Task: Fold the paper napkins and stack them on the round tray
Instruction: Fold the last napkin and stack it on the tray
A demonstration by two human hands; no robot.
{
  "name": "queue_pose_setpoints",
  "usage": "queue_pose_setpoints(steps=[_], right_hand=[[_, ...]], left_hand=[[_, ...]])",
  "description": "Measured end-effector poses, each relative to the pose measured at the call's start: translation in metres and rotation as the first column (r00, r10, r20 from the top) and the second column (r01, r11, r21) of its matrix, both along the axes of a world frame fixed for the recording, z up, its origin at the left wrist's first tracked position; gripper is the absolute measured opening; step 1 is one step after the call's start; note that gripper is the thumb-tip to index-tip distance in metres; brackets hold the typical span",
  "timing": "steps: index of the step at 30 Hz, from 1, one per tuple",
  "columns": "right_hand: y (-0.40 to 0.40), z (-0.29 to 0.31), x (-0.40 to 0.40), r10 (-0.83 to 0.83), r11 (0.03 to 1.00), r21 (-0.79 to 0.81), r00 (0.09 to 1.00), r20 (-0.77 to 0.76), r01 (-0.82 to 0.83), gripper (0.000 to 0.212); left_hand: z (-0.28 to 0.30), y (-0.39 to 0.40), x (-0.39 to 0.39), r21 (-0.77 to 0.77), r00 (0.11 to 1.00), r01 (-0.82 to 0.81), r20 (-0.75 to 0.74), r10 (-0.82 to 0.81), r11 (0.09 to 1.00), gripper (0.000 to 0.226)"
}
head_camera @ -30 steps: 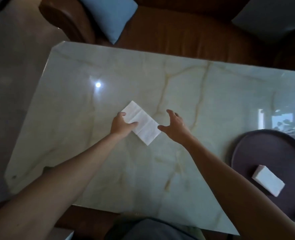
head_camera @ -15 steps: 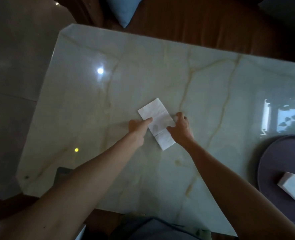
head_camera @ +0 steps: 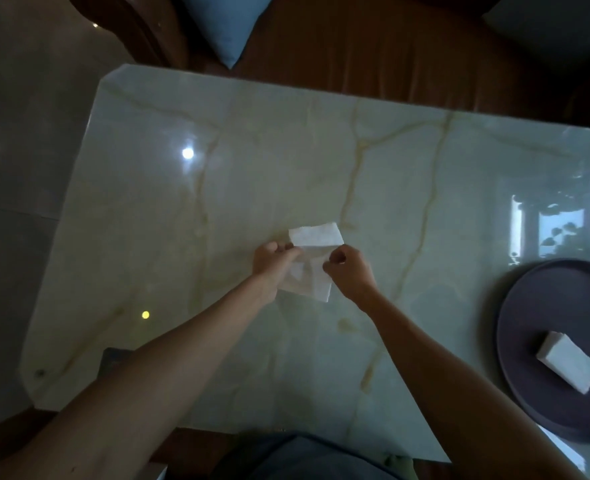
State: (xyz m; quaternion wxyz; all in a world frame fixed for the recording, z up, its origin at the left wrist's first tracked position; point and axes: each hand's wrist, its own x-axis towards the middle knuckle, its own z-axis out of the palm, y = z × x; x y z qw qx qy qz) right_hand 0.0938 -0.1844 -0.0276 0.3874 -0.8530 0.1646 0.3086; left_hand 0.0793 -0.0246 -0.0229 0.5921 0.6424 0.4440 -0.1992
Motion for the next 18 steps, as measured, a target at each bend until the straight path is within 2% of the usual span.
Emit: queue_pose_setpoints(steps=[2, 6, 10, 13, 16, 18], right_hand=[[-0.011, 0.011, -0.003, -0.058, 0.997, 0.058, 0.998, 0.019, 0.057, 0.008], [-0.033, 0.037, -0.007, -0.15, 0.969, 0.207, 0.987, 0.062, 0.134, 0.016], [-0.055, 0.067, -0.015, -0.276, 0.89, 0.393, 0.959, 0.06, 0.232, 0.028], [-0.066, 0.09, -0.019, -0.343, 0.81, 0.519, 0.939, 0.038, 0.275, 0.045], [-0.076, 0.112, -0.018, -0.438, 0.749, 0.577, 0.897, 0.063, 0.325, 0.05], [-0.083, 0.123, -0.017, -0.475, 0.754, 0.571, 0.87, 0.131, 0.325, 0.05]], left_hand=[[0.01, -0.002, 0.002, -0.004, 0.997, 0.035, 0.064, -0.035, 0.999, 0.018], [0.031, -0.011, 0.008, -0.068, 0.988, 0.05, 0.152, -0.039, 0.996, 0.037], [0.057, -0.028, 0.009, -0.119, 0.968, 0.082, 0.244, -0.051, 0.989, 0.034], [0.071, -0.04, 0.005, -0.138, 0.941, 0.162, 0.319, -0.111, 0.977, 0.03], [0.087, -0.051, 0.001, -0.087, 0.901, 0.224, 0.399, -0.172, 0.971, 0.03], [0.096, -0.058, -0.001, -0.083, 0.878, 0.256, 0.437, -0.196, 0.963, 0.032]])
